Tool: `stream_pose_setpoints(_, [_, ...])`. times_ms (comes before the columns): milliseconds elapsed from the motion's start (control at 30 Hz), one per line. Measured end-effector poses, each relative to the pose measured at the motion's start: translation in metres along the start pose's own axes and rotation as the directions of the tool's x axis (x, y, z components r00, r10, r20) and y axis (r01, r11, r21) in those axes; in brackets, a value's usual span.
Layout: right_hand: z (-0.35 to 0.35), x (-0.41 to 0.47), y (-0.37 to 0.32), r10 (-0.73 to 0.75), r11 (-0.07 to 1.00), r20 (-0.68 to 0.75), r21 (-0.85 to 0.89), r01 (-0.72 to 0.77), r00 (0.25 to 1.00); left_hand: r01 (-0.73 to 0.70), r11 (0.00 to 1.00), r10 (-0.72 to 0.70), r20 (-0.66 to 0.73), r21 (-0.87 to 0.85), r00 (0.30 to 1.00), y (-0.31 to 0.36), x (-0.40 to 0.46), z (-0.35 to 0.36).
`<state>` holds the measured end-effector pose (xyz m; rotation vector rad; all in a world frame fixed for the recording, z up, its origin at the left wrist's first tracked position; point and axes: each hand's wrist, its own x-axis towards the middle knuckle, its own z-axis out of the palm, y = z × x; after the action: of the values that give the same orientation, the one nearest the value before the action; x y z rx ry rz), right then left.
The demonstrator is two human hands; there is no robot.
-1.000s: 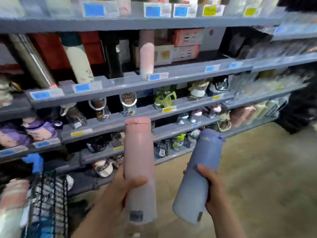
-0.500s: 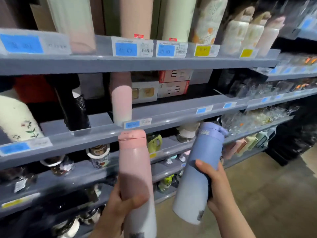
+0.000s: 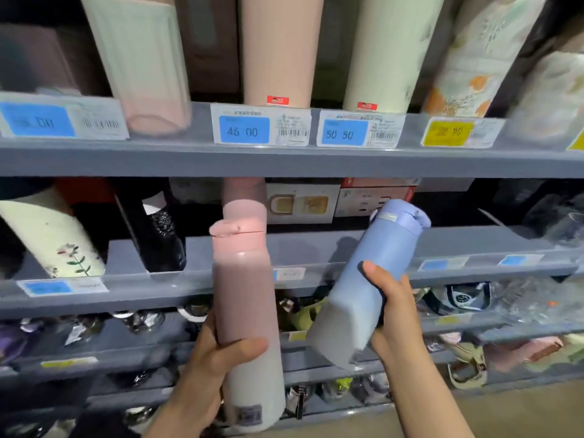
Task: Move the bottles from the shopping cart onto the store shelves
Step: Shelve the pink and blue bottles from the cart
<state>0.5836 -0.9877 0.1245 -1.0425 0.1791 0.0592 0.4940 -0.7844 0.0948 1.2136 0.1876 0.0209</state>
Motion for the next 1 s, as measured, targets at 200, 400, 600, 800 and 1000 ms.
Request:
stream_pose_setpoints(200, [0.008, 0.051, -0.027, 0.014, 0.991, -0.039, 0.132, -0.009, 0.999, -0.035, 0.999, 0.037, -0.084, 0.02, 0.996, 0.006, 0.004, 0.024])
stream_pose_setpoints(400, [0.013, 0.085, -0.038, 0.062, 0.984, -0.067, 0.171, -0.05, 0.996, -0.004, 0.999, 0.012, -0.18, 0.044, 0.984, -0.002, -0.003, 0.044])
stream_pose_setpoints(600, [0.018, 0.098, -0.032, 0.045, 0.98, -0.018, 0.195, -0.041, 0.999, 0.014, 1.0, -0.013, -0.213, 0.006, 0.977, -0.011, -0.007, 0.054])
stream_pose_setpoints(800, [0.016, 0.111, -0.033, -0.077, 0.982, -0.096, 0.166, 0.092, 0.992, -0.022, 1.0, 0.02, -0.253, -0.002, 0.967, -0.013, -0.002, 0.056])
stream_pose_setpoints(1000, [-0.01, 0.128, -0.035, -0.264, 0.963, -0.146, -0.087, 0.254, 0.953, -0.032, 0.999, 0.027, -0.292, -0.015, 0.956, -0.019, 0.006, 0.058])
